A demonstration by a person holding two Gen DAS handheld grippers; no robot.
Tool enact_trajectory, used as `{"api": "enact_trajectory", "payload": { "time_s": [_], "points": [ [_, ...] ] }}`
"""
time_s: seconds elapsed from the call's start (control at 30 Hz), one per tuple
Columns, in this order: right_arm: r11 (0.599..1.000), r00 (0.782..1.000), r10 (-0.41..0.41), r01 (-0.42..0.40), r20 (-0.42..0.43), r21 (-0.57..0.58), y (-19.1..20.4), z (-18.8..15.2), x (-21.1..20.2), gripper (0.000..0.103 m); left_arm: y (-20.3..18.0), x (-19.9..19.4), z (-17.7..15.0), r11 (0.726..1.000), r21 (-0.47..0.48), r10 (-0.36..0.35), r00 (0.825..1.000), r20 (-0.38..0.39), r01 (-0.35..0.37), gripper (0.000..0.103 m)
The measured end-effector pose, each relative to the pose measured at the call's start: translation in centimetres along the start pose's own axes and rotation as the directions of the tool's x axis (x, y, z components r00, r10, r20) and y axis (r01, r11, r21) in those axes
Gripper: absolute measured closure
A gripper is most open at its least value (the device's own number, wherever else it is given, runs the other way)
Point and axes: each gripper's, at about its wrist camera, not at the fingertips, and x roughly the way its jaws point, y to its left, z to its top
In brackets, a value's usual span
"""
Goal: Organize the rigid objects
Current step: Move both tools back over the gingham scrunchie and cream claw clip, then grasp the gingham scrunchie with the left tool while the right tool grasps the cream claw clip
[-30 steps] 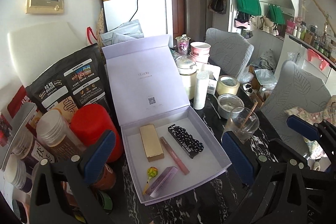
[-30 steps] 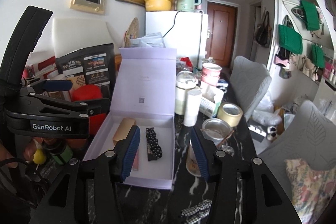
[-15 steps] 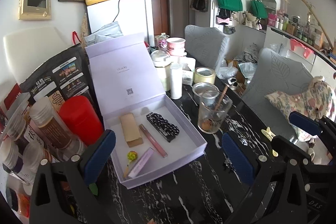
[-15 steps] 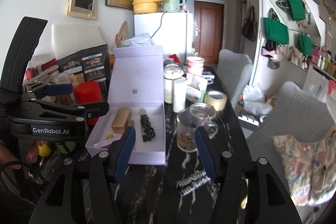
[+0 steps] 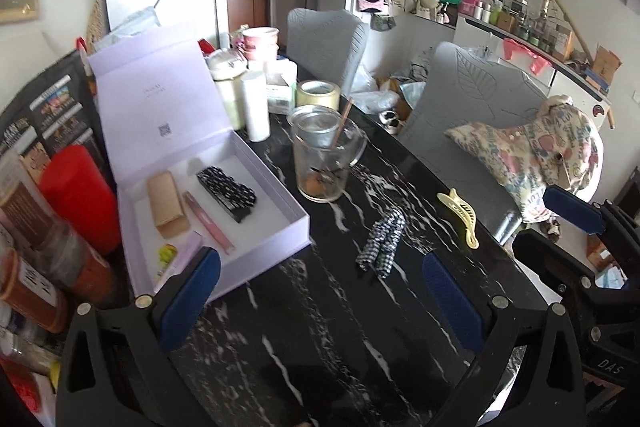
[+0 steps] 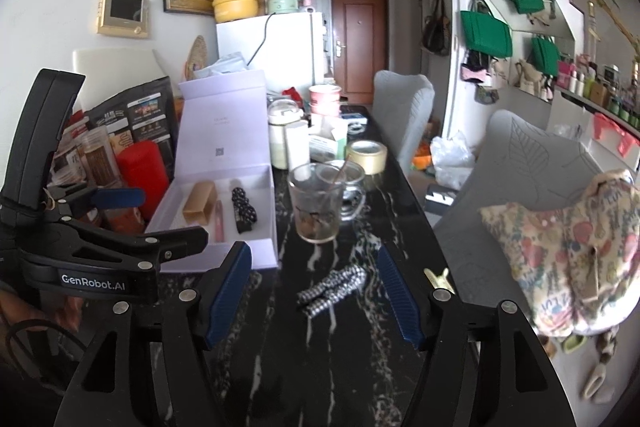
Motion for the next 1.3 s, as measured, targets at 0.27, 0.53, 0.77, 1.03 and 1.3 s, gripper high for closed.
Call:
{"api": "enact_trajectory", "payload": {
  "time_s": [0.27, 0.53, 0.77, 1.03, 1.3],
  "points": [
    [0.998, 0.999, -0.030, 0.032, -0.043, 0.060, -3.0, -2.4, 0.1, 0.033, -2.1, 2.1, -1.4, 0.999, 0.007, -0.049, 0.999, -0.011, 0.049, 0.000],
    [0.991, 0.992, -0.063, 0.076, -0.112, 0.112, -5.9, -5.1, 1.6, 0.033, -3.9, 5.3, -2.7, 0.992, -0.030, -0.125, 0.991, -0.054, 0.124, 0.000],
    [0.983, 0.986, -0.080, 0.103, -0.148, 0.154, -8.3, -6.9, 3.2, 0.033, -5.2, 8.2, -3.4, 0.993, -0.015, -0.119, 0.990, -0.078, 0.118, 0.000],
    [0.976, 0.979, -0.086, 0.121, -0.186, 0.182, -10.4, -8.7, 5.5, 0.033, -6.4, 11.4, -3.4, 0.997, 0.018, -0.075, 0.988, -0.133, 0.078, 0.000],
    [0.970, 0.973, -0.079, 0.125, -0.218, 0.206, -12.2, -9.5, 8.0, 0.033, -6.4, 14.1, -3.1, 0.996, 0.021, -0.087, 0.981, -0.171, 0.092, 0.000]
  ]
}}
